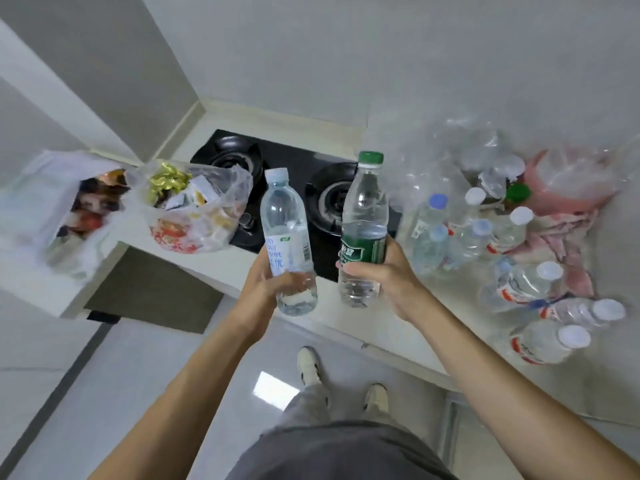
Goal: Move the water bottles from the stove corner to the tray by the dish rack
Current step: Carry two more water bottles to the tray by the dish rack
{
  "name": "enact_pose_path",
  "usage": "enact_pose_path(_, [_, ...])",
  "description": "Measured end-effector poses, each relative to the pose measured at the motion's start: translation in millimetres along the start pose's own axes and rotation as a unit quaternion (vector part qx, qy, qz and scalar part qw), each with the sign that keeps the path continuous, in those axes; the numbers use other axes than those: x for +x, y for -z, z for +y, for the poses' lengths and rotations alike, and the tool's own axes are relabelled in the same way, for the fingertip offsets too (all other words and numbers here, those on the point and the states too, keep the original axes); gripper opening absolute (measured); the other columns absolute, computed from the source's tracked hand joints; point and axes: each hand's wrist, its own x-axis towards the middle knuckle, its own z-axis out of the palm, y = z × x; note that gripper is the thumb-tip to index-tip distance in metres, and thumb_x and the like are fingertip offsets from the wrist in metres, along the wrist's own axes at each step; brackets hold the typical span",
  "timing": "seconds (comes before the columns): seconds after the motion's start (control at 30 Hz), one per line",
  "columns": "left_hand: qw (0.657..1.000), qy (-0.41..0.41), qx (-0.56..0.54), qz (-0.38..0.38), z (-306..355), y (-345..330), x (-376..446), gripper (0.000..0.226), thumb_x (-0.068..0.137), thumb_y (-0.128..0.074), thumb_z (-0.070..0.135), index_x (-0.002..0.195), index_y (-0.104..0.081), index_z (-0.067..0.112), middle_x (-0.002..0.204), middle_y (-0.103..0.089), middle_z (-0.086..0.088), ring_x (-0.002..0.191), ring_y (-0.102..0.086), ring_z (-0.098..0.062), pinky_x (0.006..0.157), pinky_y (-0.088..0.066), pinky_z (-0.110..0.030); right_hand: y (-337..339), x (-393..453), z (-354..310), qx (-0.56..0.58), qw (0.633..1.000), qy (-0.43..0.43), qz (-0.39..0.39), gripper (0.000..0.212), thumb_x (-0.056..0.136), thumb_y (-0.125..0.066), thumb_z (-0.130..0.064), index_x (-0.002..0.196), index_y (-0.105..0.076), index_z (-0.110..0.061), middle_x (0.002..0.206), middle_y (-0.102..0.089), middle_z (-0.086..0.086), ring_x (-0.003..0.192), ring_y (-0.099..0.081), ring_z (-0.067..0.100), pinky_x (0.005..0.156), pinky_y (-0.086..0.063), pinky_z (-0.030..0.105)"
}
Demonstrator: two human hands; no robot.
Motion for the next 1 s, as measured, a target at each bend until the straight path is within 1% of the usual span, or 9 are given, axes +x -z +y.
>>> enact_pose_path(0.07, [0.999, 0.0, -0.031, 0.043, 0.9, 17.1, -24.2, 0.056, 0.075, -0.071, 0.009, 0.129, -0.06, 0.012, 0.107, -0.074, -0.017, 0.097, -0.073, -0.036, 0.087, -0.061, -0.048, -29.1, 1.6, -0.9, 0.013, 0.999, -0.011, -0.04, 0.06, 0.066, -0.087, -0.017, 0.116, -0.062, 0.005, 0.101, -0.07, 0.032, 0.095, -0.07, 0.051, 0.086, -0.059, 0.058])
enact_pose_path(0.2, [0.989, -0.015, -0.074, 0.13, 3.5, 56.2, -76.1, 0.062, 0.066, -0.077, 0.024, 0.124, -0.061, 0.01, 0.103, -0.073, -0.016, 0.091, -0.072, -0.03, 0.08, -0.06, -0.043, -99.6, -3.9, -0.9, 0.025, 0.99, -0.042, -0.13, 0.048, 0.07, -0.084, -0.01, 0.108, -0.063, 0.011, 0.09, -0.069, 0.024, 0.083, -0.069, 0.036, 0.076, -0.058, 0.042])
enact_pose_path(0.33, [0.97, -0.053, -0.1, 0.214, 1.4, 107.8, -130.4, 0.072, 0.066, -0.077, 0.027, 0.132, -0.057, 0.008, 0.107, -0.074, -0.014, 0.092, -0.073, -0.029, 0.077, -0.06, -0.039, -178.4, -10.5, 3.8, -0.006, 0.973, -0.061, -0.222, 0.047, 0.072, -0.082, -0.01, 0.11, -0.064, 0.011, 0.088, -0.071, 0.022, 0.081, -0.071, 0.034, 0.076, -0.059, 0.042])
enact_pose_path(0.43, [0.952, -0.076, -0.107, 0.277, -5.3, 157.3, -175.3, 0.072, 0.069, -0.077, 0.023, 0.136, -0.056, 0.012, 0.113, -0.075, -0.016, 0.095, -0.075, -0.03, 0.081, -0.063, -0.04, -252.2, -20.6, 11.7, -0.025, 0.958, -0.071, -0.276, 0.048, 0.073, -0.082, -0.013, 0.113, -0.065, 0.008, 0.09, -0.072, 0.02, 0.08, -0.073, 0.032, 0.078, -0.063, 0.045])
enact_pose_path(0.53, [0.926, -0.096, -0.113, 0.348, -12.3, 214.4, -227.1, 0.073, 0.07, -0.08, 0.024, 0.137, -0.056, 0.009, 0.119, -0.072, -0.022, 0.101, -0.073, -0.036, 0.087, -0.063, -0.044, -336.2, -35.8, 24.4, -0.047, 0.937, -0.073, -0.338, 0.046, 0.076, -0.079, -0.016, 0.112, -0.065, 0.01, 0.088, -0.072, 0.022, 0.08, -0.074, 0.032, 0.074, -0.061, 0.04])
enact_pose_path(0.6, [0.905, -0.105, -0.117, 0.394, -16.4, 255.0, -264.9, 0.071, 0.07, -0.082, 0.026, 0.135, -0.058, 0.011, 0.118, -0.074, -0.018, 0.103, -0.072, -0.036, 0.087, -0.063, -0.044, -396.9, -47.8, 36.7, -0.049, 0.923, -0.087, -0.372, 0.046, 0.076, -0.08, -0.017, 0.108, -0.066, 0.011, 0.089, -0.071, 0.024, 0.08, -0.072, 0.033, 0.073, -0.059, 0.039])
enact_pose_path(0.67, [0.884, -0.122, -0.132, 0.431, -17.5, 294.3, -301.5, 0.059, 0.074, -0.08, 0.024, 0.13, -0.061, 0.014, 0.111, -0.077, -0.011, 0.097, -0.074, -0.031, 0.082, -0.063, -0.04, -457.1, -61.5, 49.7, -0.045, 0.906, -0.1, -0.408, 0.045, 0.072, -0.084, -0.02, 0.104, -0.068, 0.008, 0.089, -0.069, 0.027, 0.079, -0.07, 0.036, 0.076, -0.057, 0.043])
enact_pose_path(0.8, [0.841, -0.14, -0.157, 0.499, -23.2, 358.8, -375.0, 0.055, 0.078, -0.078, 0.031, 0.129, -0.062, 0.017, 0.104, -0.076, -0.004, 0.09, -0.073, -0.021, 0.075, -0.062, -0.037, -562.3, -96.8, 76.0, -0.048, 0.869, -0.126, -0.476, 0.039, 0.067, -0.087, -0.02, 0.1, -0.072, -0.002, 0.091, -0.067, 0.027, 0.077, -0.07, 0.036, 0.088, -0.054, 0.057])
enact_pose_path(1.0, [0.758, -0.143, -0.155, 0.618, -34.3, 432.4, -450.3, 0.045, 0.087, -0.078, 0.035, 0.128, -0.065, 0.022, 0.113, -0.078, -0.004, 0.099, -0.074, -0.023, 0.088, -0.065, -0.048, -688.7, -141.9, 104.2, -0.071, 0.807, -0.132, -0.571, 0.03, 0.071, -0.085, -0.021, 0.094, -0.074, -0.006, 0.09, -0.066, 0.028, 0.079, -0.068, 0.037, 0.086, -0.053, 0.058])
